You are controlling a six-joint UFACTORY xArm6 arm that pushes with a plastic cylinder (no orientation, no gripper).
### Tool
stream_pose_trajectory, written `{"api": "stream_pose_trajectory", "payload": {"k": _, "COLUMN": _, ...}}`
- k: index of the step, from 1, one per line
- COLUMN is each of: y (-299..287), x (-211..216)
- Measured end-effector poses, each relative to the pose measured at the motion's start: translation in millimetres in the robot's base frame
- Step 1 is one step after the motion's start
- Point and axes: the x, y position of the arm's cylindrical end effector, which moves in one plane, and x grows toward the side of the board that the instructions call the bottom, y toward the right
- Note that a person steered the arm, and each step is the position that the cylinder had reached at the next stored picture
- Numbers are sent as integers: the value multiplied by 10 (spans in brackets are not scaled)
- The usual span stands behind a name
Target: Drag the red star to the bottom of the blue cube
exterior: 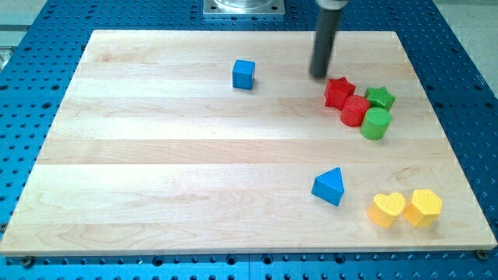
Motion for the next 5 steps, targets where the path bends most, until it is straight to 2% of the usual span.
{"api": "stream_pose_trajectory", "payload": {"k": 1, "y": 590, "x": 157}}
{"api": "stream_pose_trajectory", "payload": {"k": 2, "y": 508, "x": 305}}
{"api": "stream_pose_trajectory", "payload": {"k": 3, "y": 270, "x": 669}}
{"api": "stream_pose_trajectory", "payload": {"k": 5, "y": -703, "x": 815}}
